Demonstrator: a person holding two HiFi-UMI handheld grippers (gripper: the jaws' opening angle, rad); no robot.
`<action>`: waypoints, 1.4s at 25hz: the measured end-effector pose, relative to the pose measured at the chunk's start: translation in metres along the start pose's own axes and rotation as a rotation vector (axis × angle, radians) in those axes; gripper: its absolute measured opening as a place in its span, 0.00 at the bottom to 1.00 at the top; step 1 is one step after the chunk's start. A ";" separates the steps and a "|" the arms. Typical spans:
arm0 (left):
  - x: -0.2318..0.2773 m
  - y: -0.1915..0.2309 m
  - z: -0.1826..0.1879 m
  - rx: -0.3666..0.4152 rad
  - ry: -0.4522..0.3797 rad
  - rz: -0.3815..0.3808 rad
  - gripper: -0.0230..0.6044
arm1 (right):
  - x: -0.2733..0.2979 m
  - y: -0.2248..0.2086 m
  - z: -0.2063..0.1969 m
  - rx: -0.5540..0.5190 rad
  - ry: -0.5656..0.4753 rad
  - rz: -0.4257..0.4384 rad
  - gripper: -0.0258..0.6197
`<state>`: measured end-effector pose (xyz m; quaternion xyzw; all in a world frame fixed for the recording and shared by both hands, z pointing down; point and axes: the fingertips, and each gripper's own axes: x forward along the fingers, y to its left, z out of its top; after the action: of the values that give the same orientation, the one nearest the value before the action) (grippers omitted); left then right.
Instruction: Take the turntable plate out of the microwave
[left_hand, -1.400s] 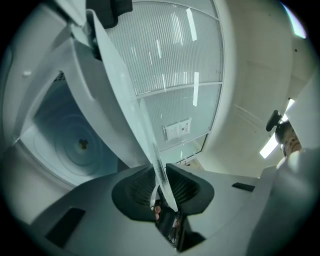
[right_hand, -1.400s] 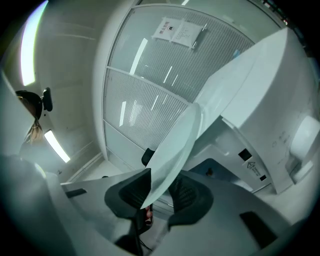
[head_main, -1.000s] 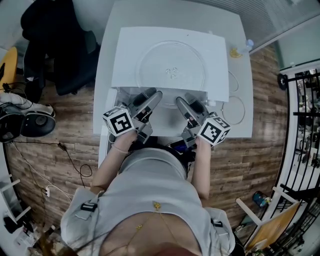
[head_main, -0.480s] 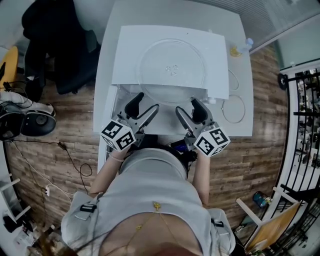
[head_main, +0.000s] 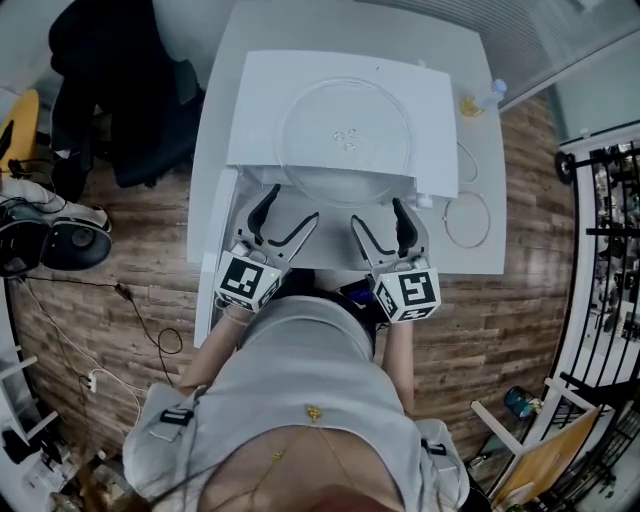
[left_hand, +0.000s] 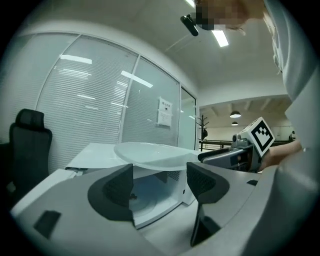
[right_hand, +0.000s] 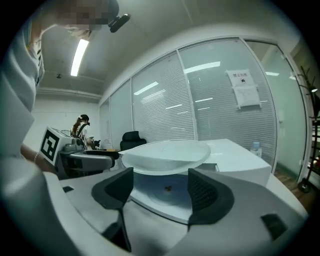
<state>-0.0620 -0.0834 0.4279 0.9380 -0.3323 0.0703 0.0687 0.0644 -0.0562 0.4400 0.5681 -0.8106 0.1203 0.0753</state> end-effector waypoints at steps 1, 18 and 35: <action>0.001 0.001 -0.001 0.013 0.008 0.003 0.56 | 0.000 -0.001 0.000 -0.004 -0.002 -0.011 0.54; 0.016 0.008 0.005 0.054 -0.016 -0.045 0.58 | 0.009 0.001 0.005 0.019 -0.033 -0.027 0.54; 0.040 0.023 0.009 0.098 0.025 -0.021 0.58 | 0.040 -0.009 0.012 -0.019 0.006 -0.076 0.54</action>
<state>-0.0448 -0.1268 0.4283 0.9427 -0.3178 0.0975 0.0278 0.0587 -0.0987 0.4398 0.5976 -0.7892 0.1114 0.0874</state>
